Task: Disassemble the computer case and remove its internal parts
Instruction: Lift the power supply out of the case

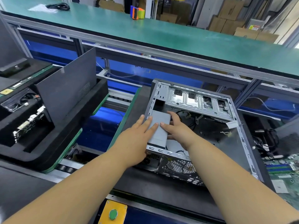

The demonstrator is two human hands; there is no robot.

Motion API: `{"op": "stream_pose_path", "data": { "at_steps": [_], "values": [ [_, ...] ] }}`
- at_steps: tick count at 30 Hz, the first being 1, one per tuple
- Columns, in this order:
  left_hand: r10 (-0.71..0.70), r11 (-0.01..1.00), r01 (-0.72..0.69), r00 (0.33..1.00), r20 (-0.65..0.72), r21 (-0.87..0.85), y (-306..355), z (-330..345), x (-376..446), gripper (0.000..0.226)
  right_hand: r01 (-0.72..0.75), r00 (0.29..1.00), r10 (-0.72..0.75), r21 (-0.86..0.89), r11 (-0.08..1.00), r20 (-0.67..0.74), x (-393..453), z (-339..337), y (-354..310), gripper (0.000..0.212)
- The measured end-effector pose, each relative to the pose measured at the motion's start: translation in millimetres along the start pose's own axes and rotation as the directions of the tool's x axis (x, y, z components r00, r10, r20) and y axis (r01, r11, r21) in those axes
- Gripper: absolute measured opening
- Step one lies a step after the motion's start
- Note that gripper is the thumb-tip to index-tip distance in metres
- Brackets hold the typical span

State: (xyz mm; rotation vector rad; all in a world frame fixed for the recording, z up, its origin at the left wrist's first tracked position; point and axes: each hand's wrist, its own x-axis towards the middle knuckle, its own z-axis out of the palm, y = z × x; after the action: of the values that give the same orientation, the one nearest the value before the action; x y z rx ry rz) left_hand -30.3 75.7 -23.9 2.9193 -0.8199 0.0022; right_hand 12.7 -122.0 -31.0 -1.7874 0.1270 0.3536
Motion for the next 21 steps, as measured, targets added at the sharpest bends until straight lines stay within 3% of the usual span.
{"op": "stream_pose_path", "data": {
  "at_steps": [7,11,16,21],
  "values": [
    [0.017,0.999,-0.016,0.999,0.032,-0.032,-0.9,1.1,-0.4,0.107,-0.004,1.0,0.004,0.008,1.0,-0.013,0.5,0.3,-1.0,0.072],
    [0.131,0.958,-0.07,0.97,0.206,-0.279,-16.6,-17.0,0.4,0.116,-0.072,0.997,0.072,-0.013,0.997,-0.033,0.2,-0.2,-2.0,0.078],
    [-0.137,0.852,0.118,0.991,0.0,-0.511,-12.4,-26.4,10.5,0.086,-0.127,0.991,0.129,-0.059,0.99,0.041,-2.1,-2.1,-0.2,0.089],
    [-0.211,0.882,0.212,0.976,0.048,-0.422,-1.9,-19.0,27.6,0.08,-0.156,0.985,0.157,-0.029,0.987,0.069,-1.2,-8.4,0.7,0.087]
  ]
}}
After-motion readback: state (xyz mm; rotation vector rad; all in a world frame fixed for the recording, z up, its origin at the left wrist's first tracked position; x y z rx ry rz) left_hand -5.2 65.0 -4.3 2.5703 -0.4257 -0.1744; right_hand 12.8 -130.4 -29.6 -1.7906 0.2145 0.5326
